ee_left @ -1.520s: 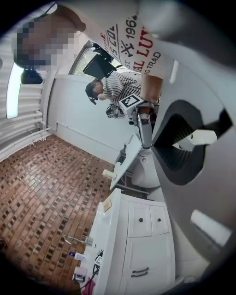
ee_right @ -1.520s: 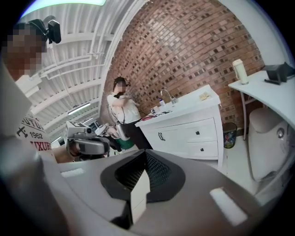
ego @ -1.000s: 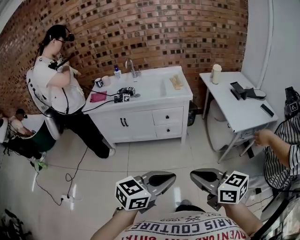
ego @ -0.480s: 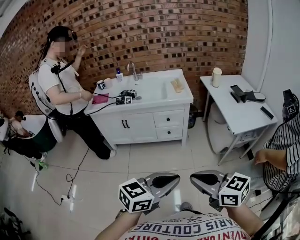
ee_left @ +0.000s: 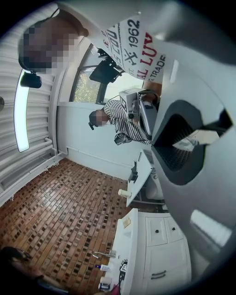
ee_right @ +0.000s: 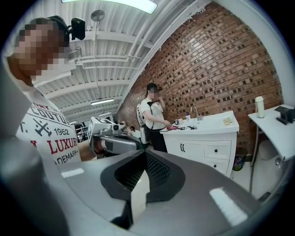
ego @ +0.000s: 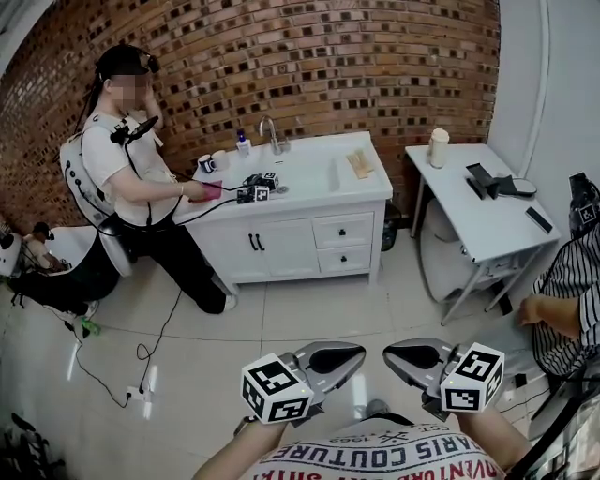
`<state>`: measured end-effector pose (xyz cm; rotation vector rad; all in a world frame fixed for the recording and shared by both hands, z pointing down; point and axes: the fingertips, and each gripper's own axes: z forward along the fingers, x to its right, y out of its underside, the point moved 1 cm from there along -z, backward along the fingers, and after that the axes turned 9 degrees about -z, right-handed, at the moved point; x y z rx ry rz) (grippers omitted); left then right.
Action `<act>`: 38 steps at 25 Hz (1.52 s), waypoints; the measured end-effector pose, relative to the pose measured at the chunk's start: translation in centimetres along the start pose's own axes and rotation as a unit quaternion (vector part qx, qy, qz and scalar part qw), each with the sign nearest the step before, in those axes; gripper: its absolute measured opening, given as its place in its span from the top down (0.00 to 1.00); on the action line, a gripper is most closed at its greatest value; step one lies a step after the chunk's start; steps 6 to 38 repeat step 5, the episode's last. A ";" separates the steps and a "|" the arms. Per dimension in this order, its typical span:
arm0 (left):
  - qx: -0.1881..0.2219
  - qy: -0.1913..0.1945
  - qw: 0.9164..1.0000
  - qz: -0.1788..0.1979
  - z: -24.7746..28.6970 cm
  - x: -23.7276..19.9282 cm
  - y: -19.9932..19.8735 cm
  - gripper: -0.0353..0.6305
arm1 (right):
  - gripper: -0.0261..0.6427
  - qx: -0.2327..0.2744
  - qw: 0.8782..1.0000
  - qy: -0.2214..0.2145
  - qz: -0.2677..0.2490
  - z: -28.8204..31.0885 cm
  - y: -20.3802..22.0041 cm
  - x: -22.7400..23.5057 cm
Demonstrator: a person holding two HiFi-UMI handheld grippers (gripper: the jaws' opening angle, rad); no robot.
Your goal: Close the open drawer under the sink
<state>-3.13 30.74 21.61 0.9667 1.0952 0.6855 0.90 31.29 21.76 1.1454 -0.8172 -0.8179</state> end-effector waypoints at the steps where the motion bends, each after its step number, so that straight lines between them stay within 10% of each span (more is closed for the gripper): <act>1: -0.001 0.000 1.000 0.002 0.2 0.1 0.2 0.97 | 0.95 0.002 1.000 0.000 -0.001 -0.2 0.2 0.0; 38: -0.005 -0.004 1.000 0.006 1.0 0.8 1.6 0.97 | 0.95 0.006 1.000 0.002 0.001 -1.5 1.7 -0.1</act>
